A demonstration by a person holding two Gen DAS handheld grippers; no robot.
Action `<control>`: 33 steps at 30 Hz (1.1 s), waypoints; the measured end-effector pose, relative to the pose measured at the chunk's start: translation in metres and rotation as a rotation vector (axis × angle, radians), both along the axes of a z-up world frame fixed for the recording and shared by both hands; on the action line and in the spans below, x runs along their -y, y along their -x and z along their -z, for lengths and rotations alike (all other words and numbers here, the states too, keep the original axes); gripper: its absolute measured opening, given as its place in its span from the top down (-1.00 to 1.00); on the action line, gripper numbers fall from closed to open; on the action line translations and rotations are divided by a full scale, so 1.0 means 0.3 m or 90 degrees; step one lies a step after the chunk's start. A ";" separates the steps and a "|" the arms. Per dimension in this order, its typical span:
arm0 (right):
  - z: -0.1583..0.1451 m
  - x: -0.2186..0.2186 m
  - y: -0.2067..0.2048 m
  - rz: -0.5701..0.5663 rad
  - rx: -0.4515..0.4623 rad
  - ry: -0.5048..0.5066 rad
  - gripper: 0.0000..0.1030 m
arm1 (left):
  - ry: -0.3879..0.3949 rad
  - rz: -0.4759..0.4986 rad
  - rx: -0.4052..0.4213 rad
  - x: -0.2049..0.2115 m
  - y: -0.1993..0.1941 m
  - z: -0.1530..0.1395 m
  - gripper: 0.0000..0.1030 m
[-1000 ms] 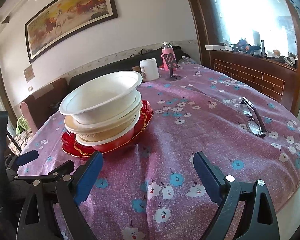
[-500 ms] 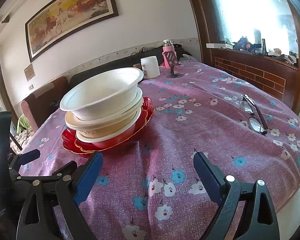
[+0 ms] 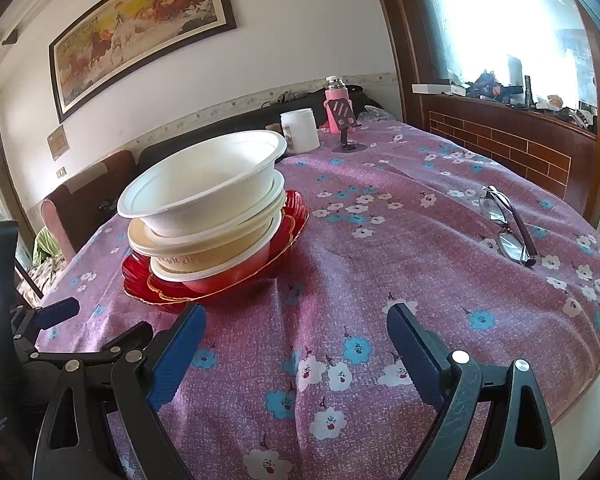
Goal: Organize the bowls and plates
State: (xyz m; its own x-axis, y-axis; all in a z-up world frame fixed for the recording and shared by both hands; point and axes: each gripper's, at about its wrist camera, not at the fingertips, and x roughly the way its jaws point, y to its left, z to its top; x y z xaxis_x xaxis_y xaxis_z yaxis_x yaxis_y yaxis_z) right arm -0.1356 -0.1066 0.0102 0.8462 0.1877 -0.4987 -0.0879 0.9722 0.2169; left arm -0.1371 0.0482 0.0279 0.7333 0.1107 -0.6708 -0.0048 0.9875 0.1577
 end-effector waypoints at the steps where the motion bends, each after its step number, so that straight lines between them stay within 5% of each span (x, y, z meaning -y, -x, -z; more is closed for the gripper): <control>1: 0.001 0.000 0.000 0.001 0.000 0.000 -0.83 | 0.000 0.000 0.000 0.000 0.000 -0.001 -1.00; 33: -0.006 0.022 0.007 0.009 0.008 -0.012 -0.83 | 0.007 0.002 0.014 -0.018 0.011 -0.035 -1.00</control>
State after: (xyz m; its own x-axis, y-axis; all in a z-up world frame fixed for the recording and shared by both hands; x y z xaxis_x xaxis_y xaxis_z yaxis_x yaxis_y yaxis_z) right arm -0.1377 -0.1133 0.0120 0.8551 0.1844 -0.4847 -0.0767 0.9693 0.2334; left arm -0.1402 0.0537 0.0384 0.7482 0.1003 -0.6558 -0.0043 0.9892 0.1463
